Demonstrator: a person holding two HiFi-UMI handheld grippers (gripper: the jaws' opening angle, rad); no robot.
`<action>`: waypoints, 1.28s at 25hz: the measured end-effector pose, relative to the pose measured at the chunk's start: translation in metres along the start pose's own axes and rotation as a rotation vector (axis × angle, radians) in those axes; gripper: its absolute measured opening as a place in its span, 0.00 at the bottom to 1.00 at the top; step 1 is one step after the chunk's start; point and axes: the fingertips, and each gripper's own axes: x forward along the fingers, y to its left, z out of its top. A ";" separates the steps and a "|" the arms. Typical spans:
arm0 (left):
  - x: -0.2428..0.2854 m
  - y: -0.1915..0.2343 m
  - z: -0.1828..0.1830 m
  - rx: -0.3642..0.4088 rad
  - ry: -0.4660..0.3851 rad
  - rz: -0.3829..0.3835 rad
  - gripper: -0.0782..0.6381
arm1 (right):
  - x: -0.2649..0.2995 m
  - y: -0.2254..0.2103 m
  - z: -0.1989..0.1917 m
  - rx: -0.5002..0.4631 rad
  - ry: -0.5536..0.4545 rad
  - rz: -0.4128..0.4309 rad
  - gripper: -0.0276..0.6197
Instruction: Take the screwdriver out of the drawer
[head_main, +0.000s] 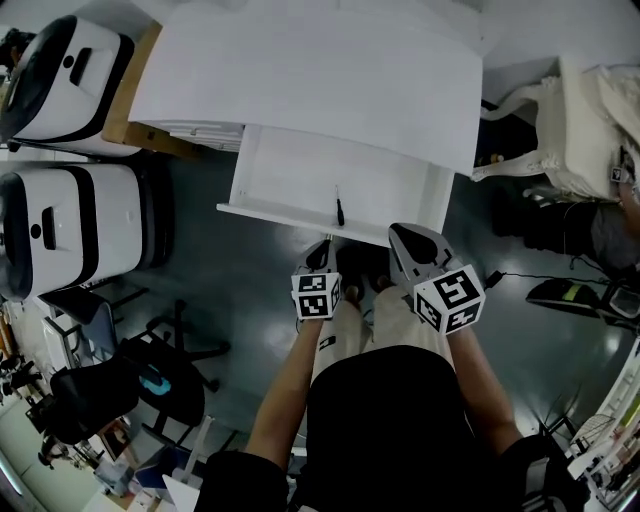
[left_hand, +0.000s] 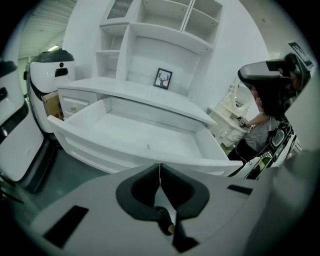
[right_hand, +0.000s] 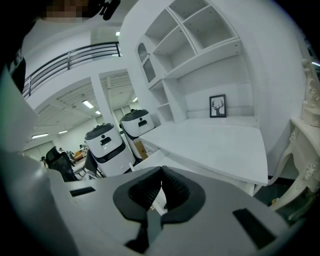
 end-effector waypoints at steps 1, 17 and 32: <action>-0.003 -0.002 0.004 -0.009 -0.008 0.009 0.15 | 0.002 -0.001 0.001 -0.005 0.006 0.013 0.07; -0.048 -0.024 0.081 -0.153 -0.193 0.104 0.15 | 0.074 -0.031 -0.031 -0.059 0.231 0.212 0.10; -0.061 -0.023 0.104 -0.206 -0.259 0.168 0.15 | 0.160 -0.033 -0.095 -0.049 0.477 0.334 0.31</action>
